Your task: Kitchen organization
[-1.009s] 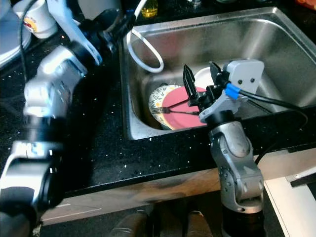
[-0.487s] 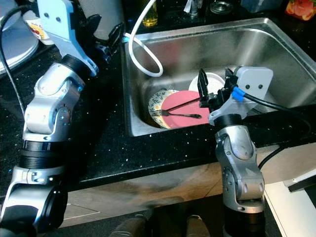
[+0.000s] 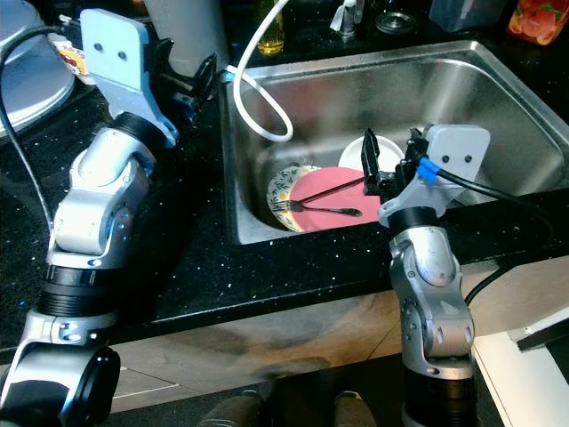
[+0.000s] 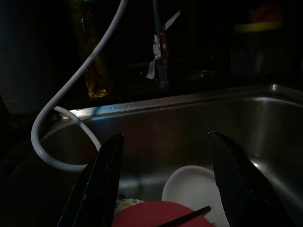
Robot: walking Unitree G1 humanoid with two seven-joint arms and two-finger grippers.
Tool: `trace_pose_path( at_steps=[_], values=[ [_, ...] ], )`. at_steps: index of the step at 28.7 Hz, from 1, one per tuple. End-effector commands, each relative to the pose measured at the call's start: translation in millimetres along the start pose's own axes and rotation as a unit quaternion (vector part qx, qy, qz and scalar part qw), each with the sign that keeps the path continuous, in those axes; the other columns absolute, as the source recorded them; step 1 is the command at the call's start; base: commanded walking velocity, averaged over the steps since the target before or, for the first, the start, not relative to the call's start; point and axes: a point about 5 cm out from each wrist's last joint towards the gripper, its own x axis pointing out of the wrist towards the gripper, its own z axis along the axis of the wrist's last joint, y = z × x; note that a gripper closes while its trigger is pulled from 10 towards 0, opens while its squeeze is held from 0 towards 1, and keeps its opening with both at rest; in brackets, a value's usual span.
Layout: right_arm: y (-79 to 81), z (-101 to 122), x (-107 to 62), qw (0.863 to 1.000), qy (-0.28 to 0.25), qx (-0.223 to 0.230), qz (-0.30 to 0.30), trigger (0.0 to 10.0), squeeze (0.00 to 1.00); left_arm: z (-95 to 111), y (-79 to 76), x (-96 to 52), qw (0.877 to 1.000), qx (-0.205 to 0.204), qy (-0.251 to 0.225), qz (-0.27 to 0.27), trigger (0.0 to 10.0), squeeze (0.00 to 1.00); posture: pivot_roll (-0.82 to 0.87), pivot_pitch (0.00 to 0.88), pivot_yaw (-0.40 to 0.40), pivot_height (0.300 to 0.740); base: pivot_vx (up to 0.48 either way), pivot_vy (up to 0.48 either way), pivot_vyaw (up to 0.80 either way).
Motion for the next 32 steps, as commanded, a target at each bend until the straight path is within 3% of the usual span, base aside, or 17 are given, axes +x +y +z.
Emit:
trace_pose_path(
  at_steps=[1,4,8,12,14,15,19,24,26,32],
  values=[
    [3.1,-2.4,-0.7,1.000,-0.001,-0.012,0.014,10.0,0.00,4.8,4.0,-4.6,0.999,0.037,-0.020,0.012,10.0,0.00,0.07,0.148,0.064,0.740,0.000,0.000,0.00],
    [5.5,-1.7,0.5,0.999,-0.003,-0.020,0.026,10.0,0.00,10.0,7.8,-7.8,0.998,0.050,-0.038,0.020,10.0,0.00,0.07,0.143,0.045,0.740,0.000,0.000,0.00],
    [5.8,5.5,9.2,0.999,-0.014,-0.018,0.047,10.0,0.00,23.9,13.6,-11.1,0.998,0.027,-0.051,0.029,10.0,0.00,0.08,0.137,0.013,0.740,0.000,0.000,0.00],
    [5.0,7.6,14.7,0.998,-0.019,-0.013,0.053,10.0,0.00,35.2,13.0,-12.0,0.996,0.046,-0.072,0.020,10.0,0.00,0.09,0.137,0.007,0.740,0.000,0.000,0.00],
    [5.2,7.2,15.9,0.998,-0.019,-0.011,0.053,10.0,0.00,40.7,16.3,-9.2,0.995,0.060,-0.083,0.019,10.0,0.00,0.10,0.138,0.003,0.740,0.000,0.000,0.00],
    [7.2,5.7,17.2,0.998,-0.020,-0.007,0.056,10.0,0.00,53.6,27.3,0.9,0.990,0.095,-0.107,0.016,10.0,0.00,0.10,0.135,0.008,0.740,0.000,0.000,0.00],
    [9.3,4.5,16.9,0.998,-0.020,-0.005,0.059,10.0,0.00,64.4,35.4,10.0,0.991,0.085,-0.106,-0.005,10.0,0.00,0.10,0.133,0.014,0.740,0.000,0.000,0.00],
    [8.5,3.3,15.4,0.998,-0.018,-0.005,0.057,10.0,0.00,68.2,31.7,13.5,0.991,0.081,-0.086,-0.063,10.0,0.00,0.10,0.131,0.021,0.740,0.000,0.000,0.00],
    [7.7,1.8,14.4,0.998,-0.017,-0.004,0.055,10.0,0.00,62.0,22.0,9.5,0.993,0.047,-0.065,-0.091,10.0,0.00,0.10,0.126,0.030,0.740,0.000,0.000,0.00],
    [7.2,2.7,14.7,0.998,-0.022,-0.007,0.054,10.0,0.00,56.0,16.4,5.6,0.993,0.052,-0.066,-0.085,10.0,0.00,0.10,0.117,0.032,0.740,0.000,0.000,0.00]
  ],
)
